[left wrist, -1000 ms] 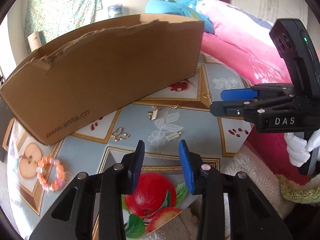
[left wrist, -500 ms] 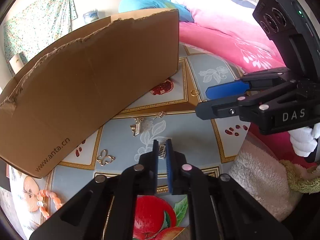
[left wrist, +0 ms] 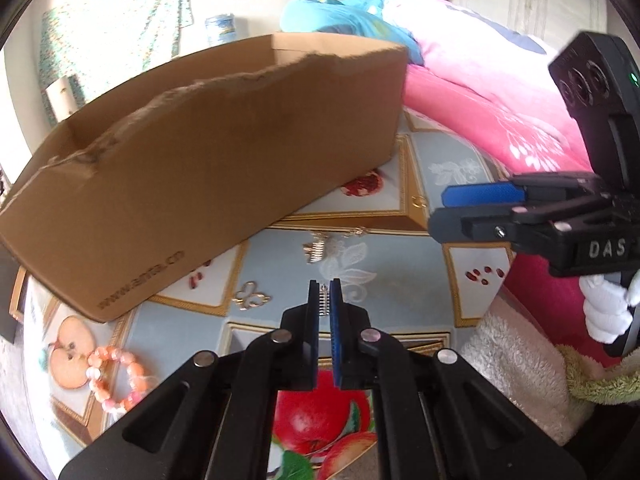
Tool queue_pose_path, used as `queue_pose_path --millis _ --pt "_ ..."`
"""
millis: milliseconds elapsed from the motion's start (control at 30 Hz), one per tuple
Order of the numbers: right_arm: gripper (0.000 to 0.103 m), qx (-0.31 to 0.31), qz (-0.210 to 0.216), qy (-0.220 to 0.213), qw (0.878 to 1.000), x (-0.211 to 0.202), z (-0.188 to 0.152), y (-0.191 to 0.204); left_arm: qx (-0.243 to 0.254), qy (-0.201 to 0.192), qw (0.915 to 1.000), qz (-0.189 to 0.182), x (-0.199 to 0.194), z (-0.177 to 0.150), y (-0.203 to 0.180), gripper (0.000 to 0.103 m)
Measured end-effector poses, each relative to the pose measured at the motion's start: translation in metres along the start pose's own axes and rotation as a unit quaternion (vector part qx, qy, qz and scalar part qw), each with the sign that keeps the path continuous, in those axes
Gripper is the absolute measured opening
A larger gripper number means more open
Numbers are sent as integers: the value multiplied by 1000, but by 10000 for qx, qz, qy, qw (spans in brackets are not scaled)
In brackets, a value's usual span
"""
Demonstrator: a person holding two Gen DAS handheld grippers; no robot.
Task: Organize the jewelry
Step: 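Lift the charm with the left tool while the right tool grasps another charm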
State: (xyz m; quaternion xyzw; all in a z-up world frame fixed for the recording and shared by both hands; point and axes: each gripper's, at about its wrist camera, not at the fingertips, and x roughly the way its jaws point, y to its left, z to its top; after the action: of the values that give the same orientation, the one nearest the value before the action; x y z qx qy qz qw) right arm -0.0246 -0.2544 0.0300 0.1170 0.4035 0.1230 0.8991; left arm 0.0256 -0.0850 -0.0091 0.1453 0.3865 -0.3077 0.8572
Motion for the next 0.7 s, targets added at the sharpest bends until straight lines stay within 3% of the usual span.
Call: queue_pose_path --millis 300,500,700 --pt "36 -426 201 45 9989 22 6 35 -421 4 9989 213 -6 -8 22 4" --pt "25 -513 67 212 9984 38 8 44 -487 -14 9986 218 -6 -13 27 4" --pt "22 -506 -201 253 9982 46 14 42 -574 -20 9981 203 -5 -17 31 4"
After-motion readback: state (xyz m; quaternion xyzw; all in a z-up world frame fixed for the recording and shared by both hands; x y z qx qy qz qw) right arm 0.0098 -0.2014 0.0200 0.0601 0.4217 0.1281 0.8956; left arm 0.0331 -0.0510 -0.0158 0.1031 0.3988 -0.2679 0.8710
